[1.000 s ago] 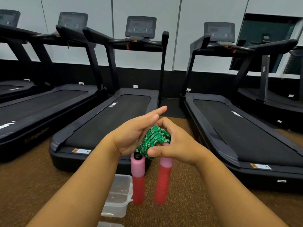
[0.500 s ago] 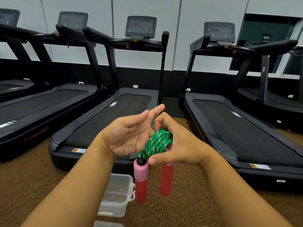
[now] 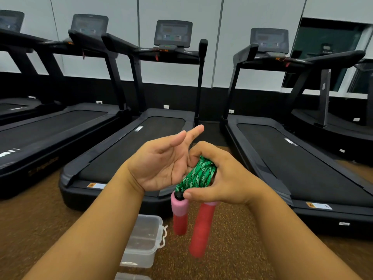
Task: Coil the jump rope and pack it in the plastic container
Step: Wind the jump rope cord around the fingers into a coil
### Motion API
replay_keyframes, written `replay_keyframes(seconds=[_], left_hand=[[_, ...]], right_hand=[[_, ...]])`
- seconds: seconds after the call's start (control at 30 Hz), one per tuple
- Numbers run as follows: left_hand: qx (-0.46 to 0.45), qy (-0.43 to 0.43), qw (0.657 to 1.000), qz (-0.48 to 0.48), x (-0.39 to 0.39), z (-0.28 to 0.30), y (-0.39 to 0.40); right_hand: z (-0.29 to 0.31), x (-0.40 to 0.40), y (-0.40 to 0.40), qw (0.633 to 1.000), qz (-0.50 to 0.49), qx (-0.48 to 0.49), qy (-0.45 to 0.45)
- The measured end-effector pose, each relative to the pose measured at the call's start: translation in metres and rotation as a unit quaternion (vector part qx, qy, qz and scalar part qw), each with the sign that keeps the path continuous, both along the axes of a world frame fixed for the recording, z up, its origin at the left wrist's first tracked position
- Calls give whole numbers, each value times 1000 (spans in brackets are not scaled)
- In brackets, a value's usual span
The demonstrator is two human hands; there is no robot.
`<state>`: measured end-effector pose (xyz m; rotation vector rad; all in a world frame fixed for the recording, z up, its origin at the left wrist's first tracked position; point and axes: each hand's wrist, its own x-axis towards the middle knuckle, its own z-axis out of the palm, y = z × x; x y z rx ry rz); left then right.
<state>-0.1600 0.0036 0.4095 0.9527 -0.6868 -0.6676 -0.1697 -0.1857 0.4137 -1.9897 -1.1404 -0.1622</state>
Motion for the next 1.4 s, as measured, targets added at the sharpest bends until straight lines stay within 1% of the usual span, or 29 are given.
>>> replay_keyframes(seconds=[0.1, 0.17, 0.2, 0.27, 0.37, 0.43, 0.5, 0.63, 0.73, 0.83, 0.93, 1.03, 1.13, 1.23, 1.33, 1.4], left_hand=[[-2, -1, 999, -40, -2, 3, -1], [-14, 6, 999, -50, -2, 2, -2], [-23, 10, 998, -51, -3, 1, -2], [-40, 0, 998, -44, -4, 0, -1], [-5, -56, 998, 9, -8, 2, 2], [14, -94, 995, 11, -13, 5, 1], [28, -101, 994, 18, -17, 8, -2], [31, -81, 995, 52, -14, 6, -4], [22, -76, 994, 74, -16, 7, -7], [38, -93, 985, 142, -20, 10, -13], [70, -127, 961, 235, -20, 10, -19], [111, -138, 907, 383, -15, 8, -26], [114, -144, 858, 481, -7, 2, -32], [83, -118, 824, 549, -5, -4, -37], [58, -101, 806, 580, -2, -8, -40], [56, -106, 795, 595, 0, -10, -40]], right_hand=[[6, 1, 0, 999, 11, -28, -22], [7, 2, 0, 999, 10, -36, -26], [8, 2, -1, 999, 8, -32, -15], [6, 0, -3, 999, 13, -2, 36], [0, -1, -3, 990, 25, 69, 118], [-1, 0, -3, 986, 21, 83, 144], [-1, 1, -3, 984, 24, 84, 157], [-1, 0, -3, 985, 22, 79, 151], [-1, 0, -2, 987, -9, 89, 134], [-3, 0, 3, 988, -36, 102, 114], [-6, -2, 9, 989, -74, 104, 81], [-9, -2, 14, 985, -110, 116, 60], [-12, 0, 18, 982, -125, 133, 50], [-12, 3, 17, 982, -139, 127, 36], [-13, 7, 16, 981, -144, 124, 24], [-15, 10, 17, 981, -148, 122, 17]])
